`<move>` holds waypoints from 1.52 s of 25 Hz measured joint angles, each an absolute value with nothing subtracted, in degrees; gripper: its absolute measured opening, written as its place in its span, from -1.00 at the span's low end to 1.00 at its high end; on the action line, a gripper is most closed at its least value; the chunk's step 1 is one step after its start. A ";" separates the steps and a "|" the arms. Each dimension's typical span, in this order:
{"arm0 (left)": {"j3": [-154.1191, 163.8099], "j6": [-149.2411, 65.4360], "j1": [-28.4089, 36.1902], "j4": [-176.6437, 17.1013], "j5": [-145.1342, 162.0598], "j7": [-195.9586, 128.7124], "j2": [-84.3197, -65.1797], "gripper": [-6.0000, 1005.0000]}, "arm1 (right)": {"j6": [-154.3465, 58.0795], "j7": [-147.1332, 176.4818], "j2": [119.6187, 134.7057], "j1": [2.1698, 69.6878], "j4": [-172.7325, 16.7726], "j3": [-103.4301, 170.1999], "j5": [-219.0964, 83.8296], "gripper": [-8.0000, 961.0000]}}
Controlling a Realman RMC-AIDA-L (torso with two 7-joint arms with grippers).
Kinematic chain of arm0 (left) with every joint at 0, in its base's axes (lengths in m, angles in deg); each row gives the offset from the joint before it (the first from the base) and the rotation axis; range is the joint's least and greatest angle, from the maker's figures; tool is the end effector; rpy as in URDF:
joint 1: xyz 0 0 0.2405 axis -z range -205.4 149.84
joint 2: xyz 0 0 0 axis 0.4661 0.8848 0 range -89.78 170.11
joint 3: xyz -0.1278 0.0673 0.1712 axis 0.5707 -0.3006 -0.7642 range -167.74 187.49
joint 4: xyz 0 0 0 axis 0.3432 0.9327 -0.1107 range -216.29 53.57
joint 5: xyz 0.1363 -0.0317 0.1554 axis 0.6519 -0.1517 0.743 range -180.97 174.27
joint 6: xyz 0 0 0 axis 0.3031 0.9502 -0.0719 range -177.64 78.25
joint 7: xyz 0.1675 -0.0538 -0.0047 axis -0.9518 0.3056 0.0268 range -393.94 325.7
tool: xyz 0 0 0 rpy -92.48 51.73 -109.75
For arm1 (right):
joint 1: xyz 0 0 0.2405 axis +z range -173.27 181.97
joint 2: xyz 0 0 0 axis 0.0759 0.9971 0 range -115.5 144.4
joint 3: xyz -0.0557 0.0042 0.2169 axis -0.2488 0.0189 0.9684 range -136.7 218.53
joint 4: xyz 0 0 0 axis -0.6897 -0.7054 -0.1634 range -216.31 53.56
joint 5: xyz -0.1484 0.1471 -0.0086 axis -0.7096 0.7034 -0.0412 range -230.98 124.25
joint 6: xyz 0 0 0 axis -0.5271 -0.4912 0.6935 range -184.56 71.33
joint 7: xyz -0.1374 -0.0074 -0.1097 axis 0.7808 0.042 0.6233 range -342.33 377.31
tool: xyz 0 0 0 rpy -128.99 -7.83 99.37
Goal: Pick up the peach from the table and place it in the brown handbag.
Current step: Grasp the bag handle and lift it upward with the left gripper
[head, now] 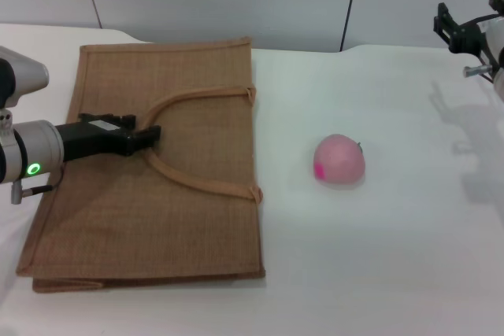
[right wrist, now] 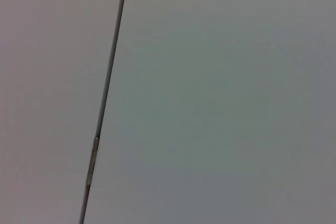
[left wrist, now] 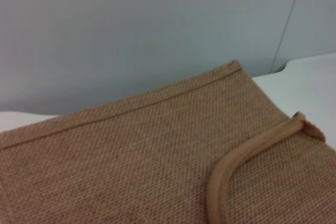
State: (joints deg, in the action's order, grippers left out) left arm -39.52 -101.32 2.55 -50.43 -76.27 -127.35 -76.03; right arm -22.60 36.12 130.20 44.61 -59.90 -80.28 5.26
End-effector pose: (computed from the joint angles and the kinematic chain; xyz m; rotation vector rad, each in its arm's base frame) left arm -0.3022 0.3896 -0.0027 -2.2277 -0.9229 -0.3353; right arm 0.2351 0.4552 -0.0103 -1.7077 0.4891 0.3806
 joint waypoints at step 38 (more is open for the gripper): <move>-39.51 -99.34 4.30 -52.56 -76.27 -125.73 -76.02 -0.29 | -22.69 34.89 130.20 45.27 -60.20 -80.19 5.25 0.70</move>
